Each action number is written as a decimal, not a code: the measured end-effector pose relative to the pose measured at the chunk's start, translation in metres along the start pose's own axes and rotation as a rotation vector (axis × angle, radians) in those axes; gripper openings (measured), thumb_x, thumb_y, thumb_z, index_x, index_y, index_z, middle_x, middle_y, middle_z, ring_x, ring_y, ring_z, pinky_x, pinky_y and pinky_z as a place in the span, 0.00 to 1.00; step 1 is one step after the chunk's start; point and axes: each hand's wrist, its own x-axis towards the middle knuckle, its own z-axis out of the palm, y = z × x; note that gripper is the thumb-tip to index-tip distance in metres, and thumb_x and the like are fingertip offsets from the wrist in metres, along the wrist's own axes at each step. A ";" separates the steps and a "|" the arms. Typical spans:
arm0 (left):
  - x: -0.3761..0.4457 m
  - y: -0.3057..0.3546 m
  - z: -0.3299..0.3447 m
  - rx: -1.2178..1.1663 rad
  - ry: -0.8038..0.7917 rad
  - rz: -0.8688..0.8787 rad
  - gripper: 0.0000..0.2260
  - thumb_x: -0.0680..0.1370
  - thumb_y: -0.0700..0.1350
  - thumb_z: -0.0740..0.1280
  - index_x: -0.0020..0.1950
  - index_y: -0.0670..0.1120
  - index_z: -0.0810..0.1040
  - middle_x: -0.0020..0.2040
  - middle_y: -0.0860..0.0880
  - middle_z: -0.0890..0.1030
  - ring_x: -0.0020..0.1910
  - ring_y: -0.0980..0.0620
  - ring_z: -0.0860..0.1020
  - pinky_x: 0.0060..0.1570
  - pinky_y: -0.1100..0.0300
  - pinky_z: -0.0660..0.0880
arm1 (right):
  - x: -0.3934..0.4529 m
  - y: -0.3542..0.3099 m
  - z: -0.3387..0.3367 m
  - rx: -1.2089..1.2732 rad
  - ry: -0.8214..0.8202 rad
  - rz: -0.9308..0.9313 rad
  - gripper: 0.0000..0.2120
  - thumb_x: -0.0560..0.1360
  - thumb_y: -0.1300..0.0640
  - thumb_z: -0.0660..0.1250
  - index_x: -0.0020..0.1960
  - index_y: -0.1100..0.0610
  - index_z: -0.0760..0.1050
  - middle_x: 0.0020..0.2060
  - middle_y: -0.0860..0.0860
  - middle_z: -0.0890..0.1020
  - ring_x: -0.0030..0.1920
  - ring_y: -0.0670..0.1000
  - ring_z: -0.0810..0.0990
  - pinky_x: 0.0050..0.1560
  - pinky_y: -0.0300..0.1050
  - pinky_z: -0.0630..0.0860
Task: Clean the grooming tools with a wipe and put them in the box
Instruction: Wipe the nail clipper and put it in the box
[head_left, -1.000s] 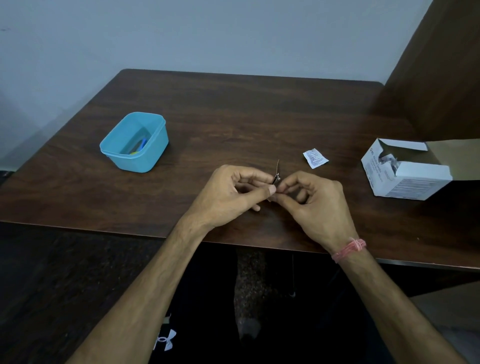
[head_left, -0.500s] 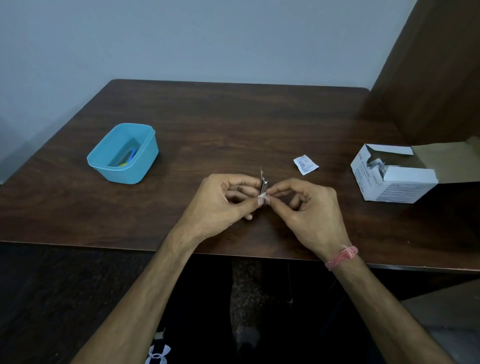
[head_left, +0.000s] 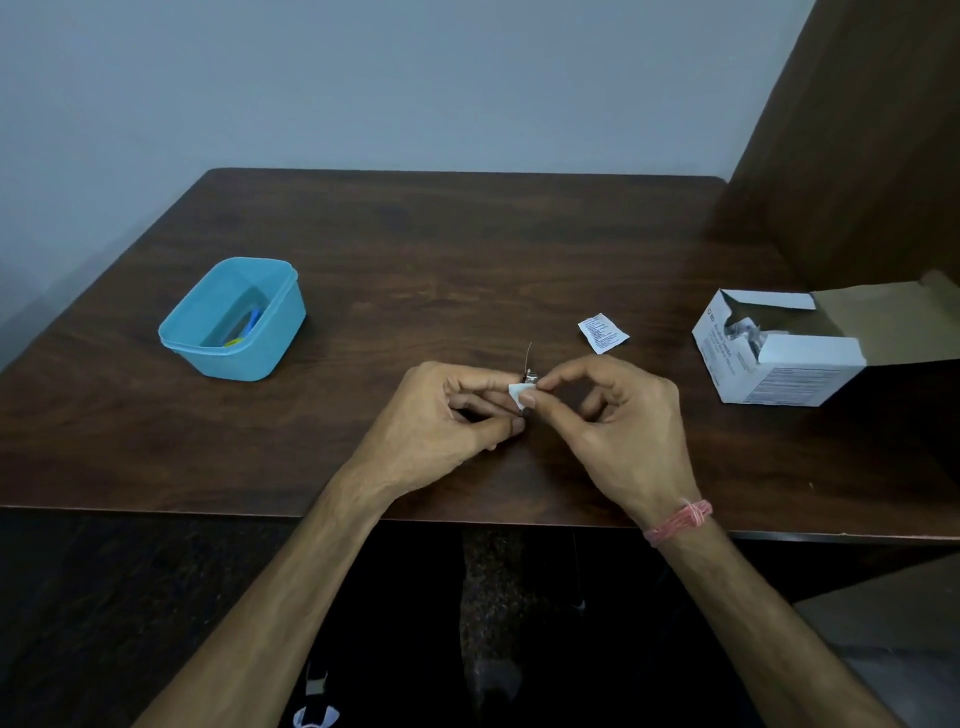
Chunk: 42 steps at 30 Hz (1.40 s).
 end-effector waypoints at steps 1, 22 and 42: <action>0.001 0.000 -0.001 -0.001 0.003 0.001 0.15 0.79 0.33 0.79 0.62 0.49 0.91 0.49 0.50 0.91 0.47 0.52 0.89 0.45 0.55 0.86 | 0.000 0.000 0.000 -0.014 -0.012 -0.003 0.08 0.73 0.49 0.86 0.45 0.48 0.88 0.30 0.32 0.79 0.25 0.47 0.73 0.33 0.30 0.66; -0.001 0.001 -0.003 -0.048 0.015 -0.021 0.07 0.84 0.42 0.75 0.62 0.45 0.89 0.53 0.48 0.91 0.55 0.48 0.90 0.44 0.54 0.86 | -0.001 0.013 0.004 -0.113 -0.055 -0.091 0.07 0.76 0.56 0.83 0.52 0.47 0.91 0.43 0.40 0.88 0.28 0.50 0.77 0.35 0.36 0.73; -0.001 0.003 -0.006 -0.039 0.026 -0.047 0.13 0.85 0.34 0.71 0.67 0.46 0.86 0.52 0.48 0.92 0.53 0.48 0.91 0.47 0.52 0.87 | -0.002 0.014 0.008 -0.174 -0.052 -0.176 0.07 0.76 0.55 0.83 0.53 0.46 0.90 0.47 0.37 0.88 0.28 0.48 0.75 0.38 0.39 0.77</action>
